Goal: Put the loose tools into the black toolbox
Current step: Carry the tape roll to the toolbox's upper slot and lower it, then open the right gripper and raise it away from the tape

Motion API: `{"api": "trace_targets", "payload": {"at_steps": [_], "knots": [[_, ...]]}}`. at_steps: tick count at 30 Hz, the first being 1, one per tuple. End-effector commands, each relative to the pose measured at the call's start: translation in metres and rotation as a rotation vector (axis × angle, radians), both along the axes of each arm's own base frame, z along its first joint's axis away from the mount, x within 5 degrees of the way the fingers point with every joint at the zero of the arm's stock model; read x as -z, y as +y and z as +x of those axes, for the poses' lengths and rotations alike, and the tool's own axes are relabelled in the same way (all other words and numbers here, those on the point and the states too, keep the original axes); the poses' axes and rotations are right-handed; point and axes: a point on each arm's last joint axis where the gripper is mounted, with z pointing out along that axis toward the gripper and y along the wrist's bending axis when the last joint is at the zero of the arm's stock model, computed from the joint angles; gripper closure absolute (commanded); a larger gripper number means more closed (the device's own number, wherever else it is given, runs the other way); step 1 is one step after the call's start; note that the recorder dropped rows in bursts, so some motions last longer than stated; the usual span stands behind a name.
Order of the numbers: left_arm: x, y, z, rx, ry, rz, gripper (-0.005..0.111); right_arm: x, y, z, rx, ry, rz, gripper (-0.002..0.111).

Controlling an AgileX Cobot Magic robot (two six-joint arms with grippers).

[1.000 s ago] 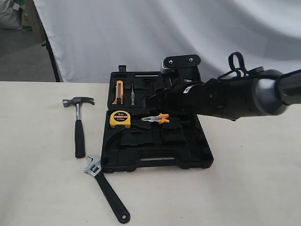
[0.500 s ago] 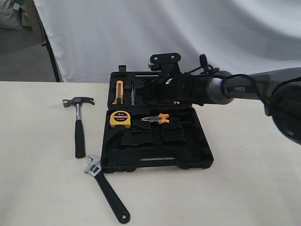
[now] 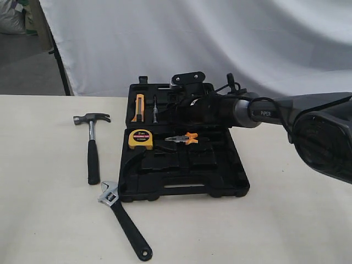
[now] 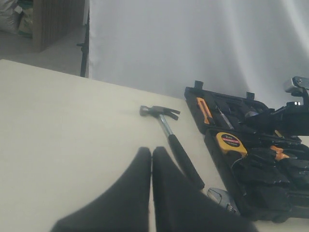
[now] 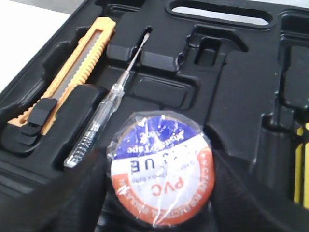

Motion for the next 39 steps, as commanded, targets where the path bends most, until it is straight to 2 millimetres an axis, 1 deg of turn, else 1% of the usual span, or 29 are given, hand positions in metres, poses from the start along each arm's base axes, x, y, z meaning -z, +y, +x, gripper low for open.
{"api": "trace_targets", "payload": {"at_steps": [1,2,3,4,6,8,15,18,19,20,21,23,24,25,26,27,28,29,30,31,32,34,39], "knots": [[-0.002,0.001,-0.001,-0.026,-0.013,0.002,0.106,-0.004,-0.003,0.004,-0.001,-0.023,-0.006,0.109],[-0.002,0.001,-0.001,-0.026,-0.013,0.002,0.106,-0.004,-0.003,0.004,-0.001,-0.023,-0.006,0.108],[-0.002,0.001,-0.001,-0.026,-0.013,0.002,0.106,-0.004,-0.003,0.004,-0.001,-0.023,-0.006,0.106],[-0.002,0.001,-0.001,-0.026,-0.013,0.002,0.106,-0.004,-0.003,0.004,-0.001,-0.023,-0.006,0.100],[-0.002,0.001,-0.001,-0.026,-0.013,0.002,0.106,-0.004,-0.003,0.004,-0.001,-0.023,-0.006,0.086],[-0.002,0.001,-0.001,-0.026,-0.013,0.002,0.106,-0.004,-0.003,0.004,-0.002,-0.026,-0.007,0.069],[-0.002,0.001,-0.001,-0.026,-0.013,0.002,0.106,-0.006,-0.003,0.006,0.017,-0.043,0.011,0.027],[-0.002,0.001,-0.001,-0.026,-0.013,0.002,0.106,-0.006,-0.003,0.005,0.016,-0.031,0.012,0.016],[-0.002,0.001,-0.001,-0.026,-0.013,0.002,0.106,-0.009,-0.005,0.004,0.001,-0.010,0.000,0.013],[-0.002,0.001,-0.001,-0.026,-0.013,0.002,0.106,-0.012,-0.006,0.004,-0.007,0.008,-0.006,0.014],[-0.002,0.001,-0.001,-0.026,-0.013,0.002,0.106,-0.024,-0.012,0.004,-0.014,0.031,-0.007,0.014],[-0.002,0.001,-0.001,-0.026,-0.013,0.002,0.106,-0.039,-0.024,0.006,-0.016,0.065,-0.010,0.014],[-0.002,0.001,-0.001,-0.026,-0.013,0.002,0.106,-0.051,-0.032,0.007,-0.017,0.083,-0.010,0.014],[-0.002,0.001,-0.001,-0.026,-0.013,0.002,0.106,-0.066,-0.048,0.009,-0.017,0.126,-0.015,0.014],[-0.002,0.001,-0.001,-0.026,-0.013,0.002,0.106,-0.077,-0.059,0.009,-0.019,0.156,-0.018,0.014],[-0.002,0.001,-0.001,-0.026,-0.013,0.002,0.106,-0.091,-0.074,0.008,-0.027,0.194,-0.027,0.017],[-0.002,0.001,-0.001,-0.026,-0.013,0.002,0.106,-0.101,-0.084,0.006,-0.037,0.219,-0.038,0.024],[-0.002,0.001,-0.001,-0.026,-0.013,0.002,0.106,-0.111,-0.095,0.003,-0.052,0.242,-0.051,0.039],[-0.002,0.001,-0.001,-0.026,-0.013,0.002,0.106,-0.121,-0.104,-0.002,-0.050,0.255,-0.051,0.060],[-0.002,0.001,-0.001,-0.026,-0.013,0.002,0.106,-0.129,-0.114,-0.008,-0.032,0.270,-0.034,0.096],[-0.002,0.001,-0.001,-0.026,-0.013,0.002,0.106,-0.132,-0.117,-0.012,-0.020,0.263,-0.026,0.108],[-0.002,0.001,-0.001,-0.026,-0.013,0.002,0.106,-0.134,-0.128,-0.030,0.008,0.230,-0.034,0.106],[-0.002,0.001,-0.001,-0.026,-0.013,0.002,0.106,-0.131,-0.135,-0.056,0.018,0.213,-0.054,0.106]]}}
